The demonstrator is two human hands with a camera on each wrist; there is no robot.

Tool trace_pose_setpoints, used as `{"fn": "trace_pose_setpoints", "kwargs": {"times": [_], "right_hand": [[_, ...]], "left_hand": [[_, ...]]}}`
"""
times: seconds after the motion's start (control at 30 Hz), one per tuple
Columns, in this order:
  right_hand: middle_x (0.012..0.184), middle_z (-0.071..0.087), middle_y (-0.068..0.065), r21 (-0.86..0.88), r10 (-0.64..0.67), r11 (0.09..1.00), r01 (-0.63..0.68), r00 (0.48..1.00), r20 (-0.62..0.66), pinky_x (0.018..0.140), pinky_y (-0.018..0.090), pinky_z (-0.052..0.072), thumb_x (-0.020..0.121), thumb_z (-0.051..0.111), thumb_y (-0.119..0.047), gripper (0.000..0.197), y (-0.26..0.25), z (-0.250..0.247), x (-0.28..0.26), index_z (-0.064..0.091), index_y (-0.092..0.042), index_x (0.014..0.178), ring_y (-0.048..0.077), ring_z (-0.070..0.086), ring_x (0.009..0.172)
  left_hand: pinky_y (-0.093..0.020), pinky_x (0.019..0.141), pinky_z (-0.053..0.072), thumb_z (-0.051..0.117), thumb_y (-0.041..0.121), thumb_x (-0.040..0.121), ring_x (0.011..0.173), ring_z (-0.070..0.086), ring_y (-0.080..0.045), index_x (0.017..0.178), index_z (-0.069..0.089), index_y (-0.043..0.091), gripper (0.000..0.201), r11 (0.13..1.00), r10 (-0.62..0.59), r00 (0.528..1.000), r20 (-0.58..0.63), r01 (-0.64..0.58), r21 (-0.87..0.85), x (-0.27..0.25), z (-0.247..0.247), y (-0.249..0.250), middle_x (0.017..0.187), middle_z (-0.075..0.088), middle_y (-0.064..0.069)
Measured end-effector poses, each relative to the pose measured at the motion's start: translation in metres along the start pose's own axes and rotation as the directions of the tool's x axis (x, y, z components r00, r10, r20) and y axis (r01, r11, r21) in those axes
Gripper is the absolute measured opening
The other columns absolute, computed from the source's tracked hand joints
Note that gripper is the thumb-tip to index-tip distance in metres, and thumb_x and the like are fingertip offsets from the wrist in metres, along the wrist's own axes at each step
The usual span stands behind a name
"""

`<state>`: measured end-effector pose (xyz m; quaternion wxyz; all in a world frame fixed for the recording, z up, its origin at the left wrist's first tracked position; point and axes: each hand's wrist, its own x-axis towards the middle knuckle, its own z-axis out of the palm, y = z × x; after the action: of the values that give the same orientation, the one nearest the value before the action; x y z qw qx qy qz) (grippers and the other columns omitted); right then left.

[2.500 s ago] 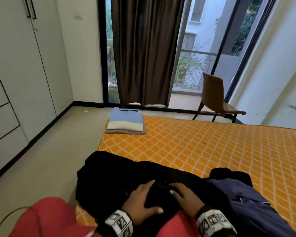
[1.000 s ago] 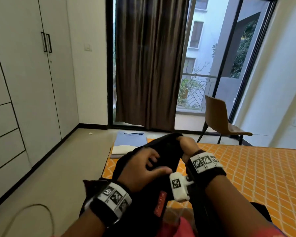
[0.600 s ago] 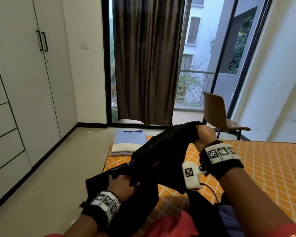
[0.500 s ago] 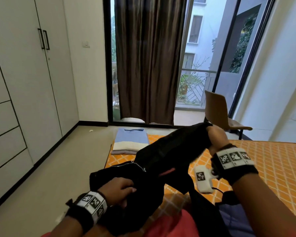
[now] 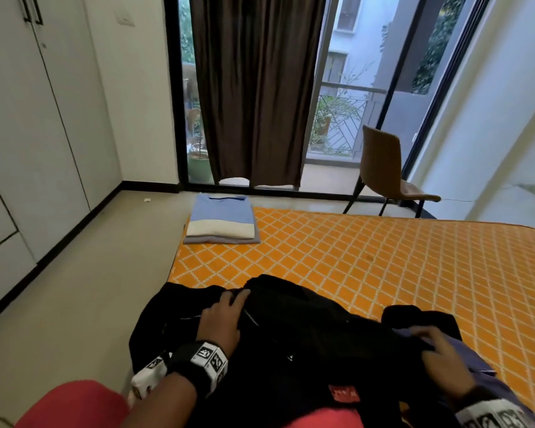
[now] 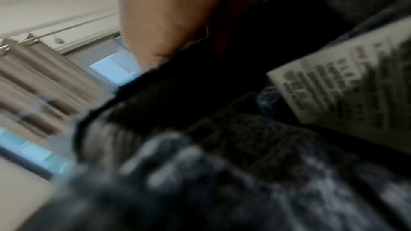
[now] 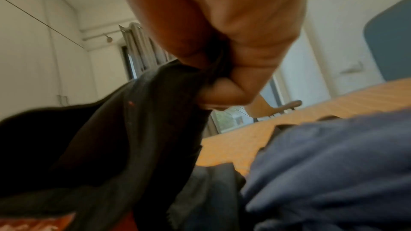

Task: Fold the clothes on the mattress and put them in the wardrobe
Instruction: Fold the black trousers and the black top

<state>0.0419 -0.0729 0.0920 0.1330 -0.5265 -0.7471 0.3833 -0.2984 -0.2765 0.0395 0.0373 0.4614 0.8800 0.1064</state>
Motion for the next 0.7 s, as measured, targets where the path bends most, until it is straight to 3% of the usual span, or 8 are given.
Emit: {"fn": "trace_pose_setpoints", "kwargs": {"times": [0.07, 0.1, 0.2, 0.27, 0.33, 0.4, 0.5, 0.7], "right_hand": [[0.108, 0.059, 0.017, -0.191, -0.014, 0.981, 0.014, 1.0, 0.004, 0.083, 0.045, 0.045, 0.087, 0.053, 0.008, 0.08, 0.017, 0.004, 0.006, 0.038, -0.07, 0.102, 0.036, 0.059, 0.096], [0.119, 0.053, 0.015, -0.312, -0.04, 0.949, 0.043, 0.999, 0.015, 0.09, 0.044, 0.044, 0.086, 0.061, 0.0, 0.083, 0.01, 0.002, 0.003, 0.03, -0.073, 0.11, 0.036, 0.055, 0.11], [0.135, 0.042, 0.004, -0.56, -0.316, 0.788, 0.257, 0.949, -0.01, 0.095, 0.037, 0.042, 0.085, 0.07, -0.025, 0.064, -0.039, 0.011, -0.01, 0.035, -0.032, 0.139, 0.026, 0.048, 0.119], [0.126, 0.053, -0.005, -0.414, -0.667, 0.697, 0.585, 0.741, -0.076, 0.092, 0.034, 0.043, 0.087, 0.065, -0.032, 0.048, -0.08, 0.038, -0.023, 0.049, -0.026, 0.131, 0.017, 0.053, 0.112], [0.118, 0.057, -0.012, -0.189, -0.834, 0.54, 0.82, 0.552, 0.013, 0.095, 0.026, 0.041, 0.092, 0.056, -0.033, 0.031, -0.121, 0.077, -0.032, 0.057, -0.026, 0.122, 0.009, 0.054, 0.111], [0.117, 0.059, -0.008, -0.04, -0.859, 0.477, 0.878, 0.475, 0.189, 0.096, 0.02, 0.04, 0.095, 0.052, -0.025, 0.027, -0.151, 0.121, -0.027, 0.061, -0.021, 0.12, 0.007, 0.054, 0.111], [0.121, 0.058, 0.002, -0.053, -0.774, 0.516, 0.855, 0.491, 0.399, 0.093, 0.031, 0.046, 0.094, 0.049, -0.01, 0.035, -0.169, 0.173, -0.01, 0.061, -0.016, 0.127, 0.019, 0.056, 0.112], [0.118, 0.057, 0.002, -0.192, -0.629, 0.546, 0.816, 0.551, 0.548, 0.086, 0.03, 0.046, 0.092, 0.055, -0.006, 0.028, -0.159, 0.193, 0.008, 0.07, -0.017, 0.112, 0.024, 0.058, 0.107]], "left_hand": [[-0.042, 0.076, 0.054, 0.055, 0.003, 0.082, 0.091, 0.065, -0.026, 0.143, 0.029, 0.036, 0.074, 0.974, -0.024, 1.0, 0.007, 0.025, -0.224, 0.006, -0.009, 0.0, 0.114, 0.061, -0.006], [-0.045, 0.068, 0.055, 0.056, 0.001, 0.079, 0.079, 0.066, -0.026, 0.132, 0.036, 0.036, 0.067, 0.929, -0.032, 0.999, 0.002, 0.031, -0.368, 0.008, -0.016, -0.002, 0.099, 0.065, -0.007], [-0.041, 0.065, 0.055, 0.073, 0.006, 0.073, 0.073, 0.066, -0.026, 0.111, 0.043, 0.034, 0.056, 0.691, -0.059, 0.998, -0.017, 0.029, -0.722, -0.002, -0.035, -0.004, 0.087, 0.065, -0.011], [-0.041, 0.076, 0.057, 0.081, 0.006, 0.069, 0.083, 0.065, -0.031, 0.109, 0.047, 0.034, 0.06, 0.54, -0.082, 0.996, 0.019, 0.061, -0.84, -0.02, -0.037, -0.002, 0.094, 0.063, -0.012], [-0.043, 0.079, 0.057, 0.081, 0.002, 0.07, 0.086, 0.065, -0.035, 0.11, 0.049, 0.031, 0.059, 0.403, -0.104, 0.99, 0.092, 0.127, -0.907, -0.038, -0.032, 0.002, 0.099, 0.062, -0.014], [-0.037, 0.075, 0.057, 0.081, -0.001, 0.071, 0.079, 0.066, -0.031, 0.111, 0.049, 0.026, 0.058, 0.324, -0.128, 0.985, 0.118, 0.154, -0.934, -0.051, -0.028, 0.006, 0.102, 0.062, -0.016], [-0.022, 0.07, 0.052, 0.075, -0.005, 0.077, 0.076, 0.061, -0.014, 0.113, 0.047, 0.026, 0.056, 0.313, -0.15, 0.98, 0.129, 0.171, -0.934, -0.064, -0.027, 0.007, 0.104, 0.058, -0.011], [-0.026, 0.071, 0.047, 0.063, -0.009, 0.085, 0.08, 0.056, -0.022, 0.112, 0.051, 0.014, 0.038, 0.243, -0.107, 0.94, 0.325, 0.342, -0.908, -0.067, -0.019, 0.001, 0.106, 0.055, -0.015]]}}
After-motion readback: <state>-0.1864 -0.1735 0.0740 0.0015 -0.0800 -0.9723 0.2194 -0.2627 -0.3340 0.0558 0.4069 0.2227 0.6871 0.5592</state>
